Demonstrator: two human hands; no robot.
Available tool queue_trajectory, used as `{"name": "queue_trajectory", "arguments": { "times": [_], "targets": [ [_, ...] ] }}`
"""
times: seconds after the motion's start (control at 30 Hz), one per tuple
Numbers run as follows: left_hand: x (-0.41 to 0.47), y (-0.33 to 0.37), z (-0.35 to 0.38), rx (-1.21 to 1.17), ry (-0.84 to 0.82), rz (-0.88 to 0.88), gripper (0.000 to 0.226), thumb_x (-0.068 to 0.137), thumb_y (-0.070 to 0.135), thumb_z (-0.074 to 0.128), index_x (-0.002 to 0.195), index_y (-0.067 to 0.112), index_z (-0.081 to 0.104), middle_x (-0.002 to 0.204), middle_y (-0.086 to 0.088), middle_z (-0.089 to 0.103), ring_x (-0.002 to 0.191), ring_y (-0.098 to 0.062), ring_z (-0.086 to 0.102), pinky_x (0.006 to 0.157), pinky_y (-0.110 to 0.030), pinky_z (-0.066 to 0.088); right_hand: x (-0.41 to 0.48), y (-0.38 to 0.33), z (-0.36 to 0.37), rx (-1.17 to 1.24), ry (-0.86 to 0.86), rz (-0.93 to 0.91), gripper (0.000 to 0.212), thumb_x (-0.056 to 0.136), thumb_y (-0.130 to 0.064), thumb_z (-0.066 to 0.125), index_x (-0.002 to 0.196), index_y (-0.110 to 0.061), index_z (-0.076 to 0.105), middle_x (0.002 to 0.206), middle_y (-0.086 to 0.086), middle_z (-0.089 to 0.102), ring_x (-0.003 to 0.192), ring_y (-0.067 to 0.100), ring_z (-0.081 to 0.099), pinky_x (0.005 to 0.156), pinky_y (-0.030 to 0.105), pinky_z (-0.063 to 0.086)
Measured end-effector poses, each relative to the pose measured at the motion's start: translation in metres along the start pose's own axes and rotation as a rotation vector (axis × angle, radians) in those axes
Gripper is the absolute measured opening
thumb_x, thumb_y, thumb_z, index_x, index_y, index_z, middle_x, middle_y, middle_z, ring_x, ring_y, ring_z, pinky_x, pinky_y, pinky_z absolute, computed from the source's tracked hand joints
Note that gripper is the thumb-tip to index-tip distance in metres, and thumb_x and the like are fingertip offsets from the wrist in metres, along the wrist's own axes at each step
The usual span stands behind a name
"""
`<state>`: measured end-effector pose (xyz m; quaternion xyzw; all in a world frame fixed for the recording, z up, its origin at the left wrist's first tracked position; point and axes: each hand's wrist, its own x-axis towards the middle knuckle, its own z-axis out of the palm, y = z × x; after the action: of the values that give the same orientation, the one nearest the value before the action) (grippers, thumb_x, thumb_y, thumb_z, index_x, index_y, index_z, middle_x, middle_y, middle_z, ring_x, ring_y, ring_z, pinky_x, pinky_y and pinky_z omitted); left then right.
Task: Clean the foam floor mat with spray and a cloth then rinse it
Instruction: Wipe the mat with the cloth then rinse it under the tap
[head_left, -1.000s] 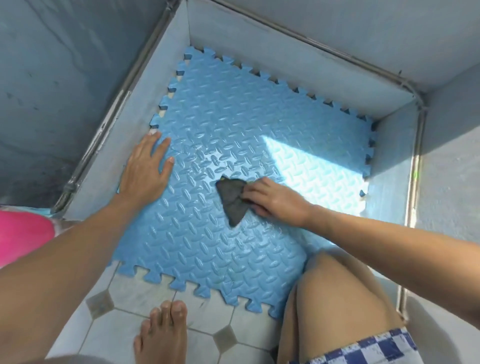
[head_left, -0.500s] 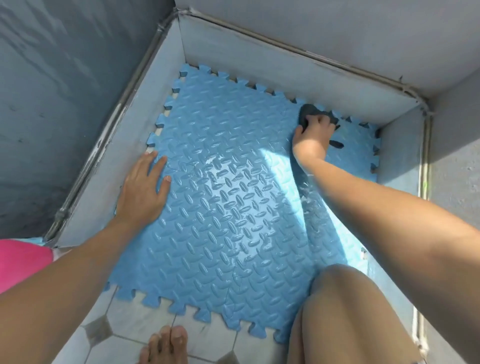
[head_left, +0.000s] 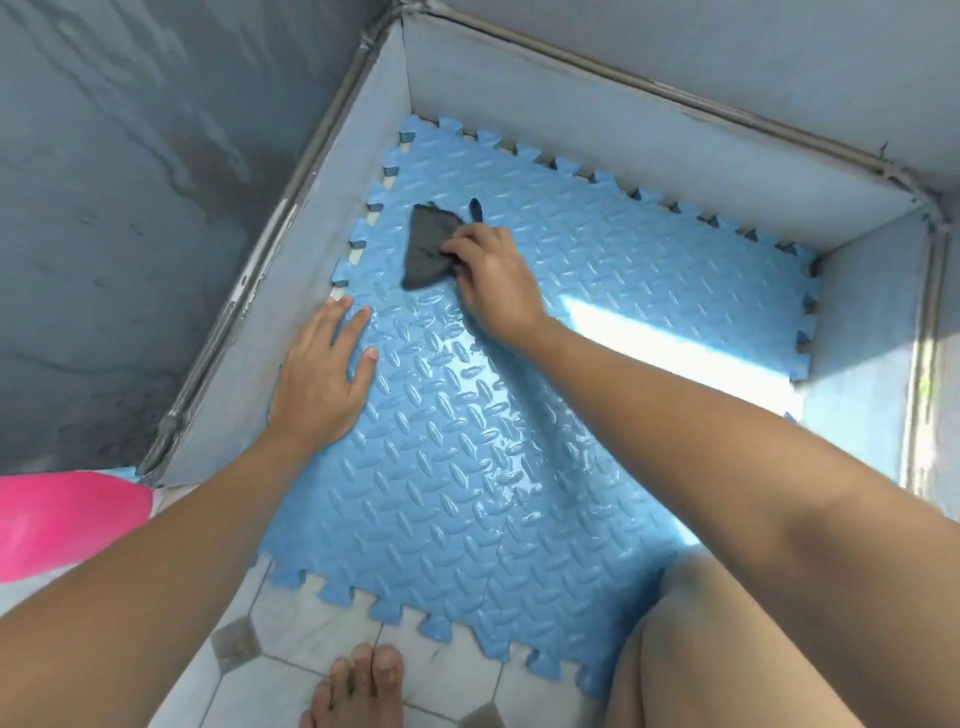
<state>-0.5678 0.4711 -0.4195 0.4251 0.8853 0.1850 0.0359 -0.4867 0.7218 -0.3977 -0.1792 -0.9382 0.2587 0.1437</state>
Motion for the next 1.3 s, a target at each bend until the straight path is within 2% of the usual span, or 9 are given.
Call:
{"name": "queue_trajectory", "arguments": {
  "times": [0.2,0.37,0.57,0.7,0.8,0.9,1.07,1.13,1.3],
  "targets": [
    [-0.001,0.001,-0.001,0.016,-0.043,-0.018,0.057,0.107,0.039,0.04,0.154,0.007,0.047,0.163,-0.013,0.04,0.153,-0.032,0.033,0.125,-0.049,0.029,-0.077,0.126,-0.104,-0.147,0.245,0.561,0.032,0.093,-0.016,0.051,0.121,-0.014,0.066,0.131,0.013,0.054,0.124,0.031,0.046,0.104,0.032,0.039],
    [-0.001,0.003,-0.001,0.0,-0.142,-0.033,0.061,0.109,0.042,0.035,0.16,0.009,0.036,0.169,-0.013,0.028,0.159,-0.031,0.019,0.129,-0.05,0.018,-0.129,0.116,-0.11,-0.207,0.332,0.82,0.031,0.098,-0.014,0.05,0.125,-0.008,0.062,0.137,0.015,0.048,0.128,0.035,0.038,0.105,0.037,0.035],
    [-0.071,0.009,-0.048,-0.253,-0.056,-0.144,0.05,0.101,0.041,0.048,0.132,0.005,0.063,0.149,-0.014,0.053,0.14,-0.031,0.047,0.119,-0.039,0.033,-0.091,0.021,-0.04,-0.109,0.27,0.664,0.033,0.096,-0.014,0.05,0.127,-0.011,0.06,0.132,0.009,0.048,0.122,0.031,0.038,0.099,0.041,0.04],
    [-0.151,0.011,-0.087,-0.312,0.144,-0.306,0.029,0.101,0.033,0.052,0.095,0.01,0.068,0.1,-0.002,0.065,0.096,-0.022,0.063,0.088,-0.035,0.05,-0.066,-0.06,0.012,-0.062,0.069,0.386,0.032,0.095,-0.015,0.056,0.125,-0.006,0.063,0.128,0.015,0.053,0.117,0.038,0.043,0.104,0.044,0.04],
    [-0.21,0.005,-0.104,-0.272,0.348,-0.508,0.032,0.096,0.03,0.058,0.072,0.009,0.055,0.072,-0.003,0.054,0.069,-0.024,0.052,0.066,-0.042,0.047,-0.076,-0.116,0.046,-0.014,-0.08,0.146,0.031,0.093,-0.014,0.059,0.123,-0.007,0.064,0.122,0.014,0.056,0.113,0.036,0.046,0.099,0.044,0.044],
    [-0.244,-0.014,-0.12,-0.344,0.555,-0.889,0.039,0.087,0.034,0.076,0.097,0.007,0.05,0.093,-0.011,0.05,0.08,-0.028,0.049,0.074,-0.051,0.049,-0.103,-0.16,0.067,0.003,-0.174,-0.026,0.029,0.091,-0.014,0.061,0.119,-0.008,0.066,0.119,0.011,0.058,0.107,0.033,0.048,0.094,0.043,0.048],
    [-0.222,-0.063,-0.142,-0.513,0.557,-1.065,0.121,0.062,0.035,0.099,0.156,0.008,0.027,0.153,-0.012,0.034,0.136,-0.021,0.042,0.112,-0.03,0.038,-0.148,-0.204,0.083,0.125,-0.286,-0.068,0.026,0.09,-0.012,0.065,0.116,-0.008,0.069,0.114,0.006,0.058,0.105,0.027,0.051,0.096,0.031,0.044],
    [-0.207,-0.08,-0.145,-0.567,0.535,-1.039,0.127,0.055,0.043,0.099,0.159,0.018,0.029,0.157,-0.005,0.039,0.144,-0.023,0.042,0.119,-0.041,0.038,-0.156,-0.22,0.083,0.224,-0.336,-0.007,0.025,0.091,-0.012,0.066,0.115,-0.008,0.07,0.112,0.003,0.059,0.106,0.021,0.054,0.095,0.021,0.04],
    [-0.203,-0.096,-0.149,-0.554,0.536,-0.986,0.105,0.053,0.046,0.095,0.144,0.029,0.047,0.138,0.004,0.057,0.125,-0.022,0.058,0.104,-0.049,0.052,-0.17,-0.265,0.079,0.435,-0.422,0.063,0.02,0.09,-0.011,0.069,0.11,-0.011,0.071,0.109,0.001,0.063,0.096,0.009,0.058,0.086,0.009,0.04]
  ]
}}
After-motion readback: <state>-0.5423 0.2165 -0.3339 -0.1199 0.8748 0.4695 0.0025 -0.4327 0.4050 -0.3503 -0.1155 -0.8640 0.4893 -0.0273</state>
